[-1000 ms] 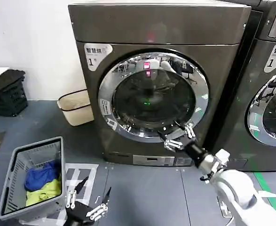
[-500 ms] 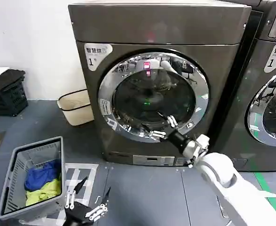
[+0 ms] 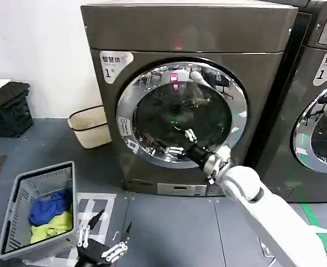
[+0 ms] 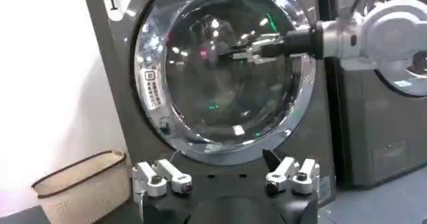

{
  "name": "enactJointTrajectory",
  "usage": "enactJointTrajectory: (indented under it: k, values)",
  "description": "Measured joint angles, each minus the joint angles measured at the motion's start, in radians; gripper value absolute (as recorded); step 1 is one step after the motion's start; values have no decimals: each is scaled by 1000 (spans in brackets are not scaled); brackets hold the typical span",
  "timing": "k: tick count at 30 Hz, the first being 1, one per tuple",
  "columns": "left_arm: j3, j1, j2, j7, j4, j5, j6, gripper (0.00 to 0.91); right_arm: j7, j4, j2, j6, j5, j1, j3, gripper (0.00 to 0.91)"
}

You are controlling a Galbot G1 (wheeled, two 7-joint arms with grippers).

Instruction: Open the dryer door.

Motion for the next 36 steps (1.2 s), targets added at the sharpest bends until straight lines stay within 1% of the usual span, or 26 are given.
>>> enactJointTrajectory:
  k: [15, 36]
  values:
    - [-9, 1, 1, 3, -3, -3, 0, 907, -3, -101, 76, 1, -7, 102, -95, 907]
    - [-11, 1, -2, 4, -6, -4, 0, 907, -8, -245, 173, 13, -36, 185, -145, 907]
